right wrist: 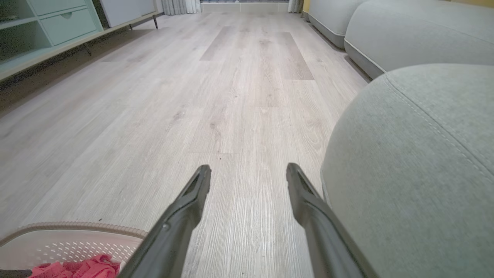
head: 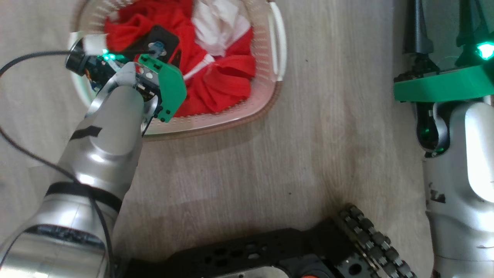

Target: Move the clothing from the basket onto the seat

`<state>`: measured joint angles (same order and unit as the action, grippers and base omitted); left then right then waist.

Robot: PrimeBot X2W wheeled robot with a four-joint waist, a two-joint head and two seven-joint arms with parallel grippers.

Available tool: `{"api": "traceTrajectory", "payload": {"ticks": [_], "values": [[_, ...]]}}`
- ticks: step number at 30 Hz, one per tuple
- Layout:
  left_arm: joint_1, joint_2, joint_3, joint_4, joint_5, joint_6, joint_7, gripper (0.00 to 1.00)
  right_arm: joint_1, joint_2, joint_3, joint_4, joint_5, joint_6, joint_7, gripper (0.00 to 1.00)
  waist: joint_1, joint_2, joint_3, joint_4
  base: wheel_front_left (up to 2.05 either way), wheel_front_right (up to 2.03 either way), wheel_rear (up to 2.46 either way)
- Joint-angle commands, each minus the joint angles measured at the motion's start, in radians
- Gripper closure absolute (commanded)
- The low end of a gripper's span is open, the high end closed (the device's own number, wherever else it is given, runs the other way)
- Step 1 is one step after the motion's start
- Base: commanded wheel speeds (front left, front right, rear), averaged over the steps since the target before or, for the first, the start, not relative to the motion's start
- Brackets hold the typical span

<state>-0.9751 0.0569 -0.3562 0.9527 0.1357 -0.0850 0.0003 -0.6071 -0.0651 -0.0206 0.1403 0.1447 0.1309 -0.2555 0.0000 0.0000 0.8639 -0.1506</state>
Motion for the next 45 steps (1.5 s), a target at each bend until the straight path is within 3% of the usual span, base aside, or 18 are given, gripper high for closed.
{"api": "traceTrajectory", "payload": {"ticks": [1,21,22,23,29,35,39,45], "values": [[0.001,0.018,0.011,-0.007,0.015,0.002,0.009,0.00,0.019,0.012,0.021,-0.031,0.007,0.000,-0.006,0.00,0.0000,0.0000,0.024,-0.028,0.00,0.00,0.00],[-0.127,0.063,-0.034,0.234,0.022,0.005,0.105,0.00,0.014,0.015,0.071,-0.039,0.101,0.000,-0.006,0.00,0.0000,0.0000,0.092,-0.110,0.00,0.00,0.00],[-0.128,0.062,-0.036,0.241,0.021,0.004,0.103,0.58,0.015,0.015,0.072,-0.038,0.103,0.000,-0.006,0.00,0.0000,0.0000,0.092,-0.111,0.00,0.00,0.00],[-0.127,0.060,-0.036,0.247,0.016,0.002,0.098,1.00,0.016,0.015,0.073,-0.036,0.106,0.000,-0.006,0.00,0.0000,0.0000,0.089,-0.112,0.00,0.00,0.00],[-0.084,0.024,0.007,0.225,-0.064,0.015,-0.043,1.00,0.052,0.015,0.041,-0.014,0.081,0.000,-0.006,0.00,0.0000,0.0000,0.004,-0.070,0.00,0.00,0.00],[0.017,0.004,0.073,0.177,-0.168,0.040,-0.219,1.00,0.120,0.005,-0.010,0.003,0.020,0.000,-0.006,0.00,0.0000,0.0000,-0.167,0.009,0.00,0.00,0.00],[0.123,-0.001,0.126,0.099,-0.250,0.046,-0.257,1.00,0.194,-0.021,-0.037,0.019,0.008,0.000,-0.006,0.00,0.0000,0.0000,-0.328,0.077,0.00,0.00,0.00],[0.255,0.004,0.175,-0.079,-0.299,0.057,-0.261,1.00,0.267,-0.040,-0.036,0.039,0.000,0.000,-0.006,0.00,0.0000,0.0000,-0.468,0.125,0.00,0.00,0.00]]}}
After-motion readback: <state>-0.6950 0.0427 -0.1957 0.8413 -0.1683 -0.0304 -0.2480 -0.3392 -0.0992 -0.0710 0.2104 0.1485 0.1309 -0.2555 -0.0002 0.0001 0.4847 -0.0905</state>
